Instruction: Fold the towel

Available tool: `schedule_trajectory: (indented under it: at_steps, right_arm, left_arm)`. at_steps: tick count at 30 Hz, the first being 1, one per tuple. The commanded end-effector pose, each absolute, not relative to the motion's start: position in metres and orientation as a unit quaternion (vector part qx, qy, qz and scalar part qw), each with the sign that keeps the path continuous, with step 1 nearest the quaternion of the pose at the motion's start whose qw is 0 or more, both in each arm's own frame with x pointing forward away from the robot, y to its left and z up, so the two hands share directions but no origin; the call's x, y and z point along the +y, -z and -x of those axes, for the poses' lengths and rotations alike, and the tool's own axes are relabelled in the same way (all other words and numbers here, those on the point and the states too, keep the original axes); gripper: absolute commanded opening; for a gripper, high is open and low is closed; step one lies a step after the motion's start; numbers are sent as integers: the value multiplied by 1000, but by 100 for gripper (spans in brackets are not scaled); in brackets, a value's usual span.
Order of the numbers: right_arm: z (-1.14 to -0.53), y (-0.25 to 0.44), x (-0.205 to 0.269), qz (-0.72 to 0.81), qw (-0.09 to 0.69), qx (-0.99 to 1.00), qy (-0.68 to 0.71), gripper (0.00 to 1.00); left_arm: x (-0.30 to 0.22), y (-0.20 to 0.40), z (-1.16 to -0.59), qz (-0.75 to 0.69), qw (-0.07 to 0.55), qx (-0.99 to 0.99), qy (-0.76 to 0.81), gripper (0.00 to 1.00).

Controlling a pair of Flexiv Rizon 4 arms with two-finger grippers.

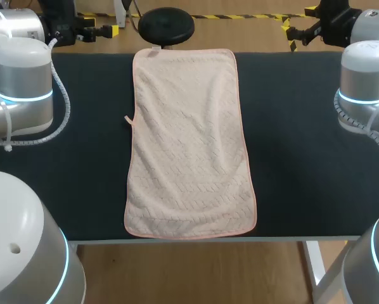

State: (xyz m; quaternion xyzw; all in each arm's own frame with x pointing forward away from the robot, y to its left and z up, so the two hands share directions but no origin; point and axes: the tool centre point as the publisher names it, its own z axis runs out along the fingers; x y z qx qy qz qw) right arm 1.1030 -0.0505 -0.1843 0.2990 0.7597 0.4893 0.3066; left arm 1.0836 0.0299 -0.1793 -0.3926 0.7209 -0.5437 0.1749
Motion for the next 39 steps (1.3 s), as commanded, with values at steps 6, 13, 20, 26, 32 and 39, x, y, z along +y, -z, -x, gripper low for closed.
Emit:
schedule_trajectory:
  at_steps: [6, 13, 20, 26, 32, 39]
  right_arm:
    - [-1103, 184, -51, -299, 306, 760, -489, 100]
    - [-1103, 184, -51, -299, 306, 760, -489, 100]
    - [-1105, 187, -49, -247, 291, 788, -483, 100]
    - [-1103, 187, -40, -110, 241, 859, -439, 100]
    - [-1104, 181, -37, 9, 203, 893, -401, 100]
    - [-1103, 179, -35, 64, 168, 903, -390, 100]
  left_arm:
    - [30, 181, -1083, 392, 177, 719, 546, 100]
    - [30, 181, -1083, 392, 177, 719, 546, 100]
    - [34, 184, -1086, 346, 168, 742, 549, 100]
    - [34, 186, -1078, 198, 154, 815, 523, 100]
    - [35, 181, -1063, 21, 141, 881, 452, 100]
    - [37, 180, -1049, -80, 102, 907, 400, 100]
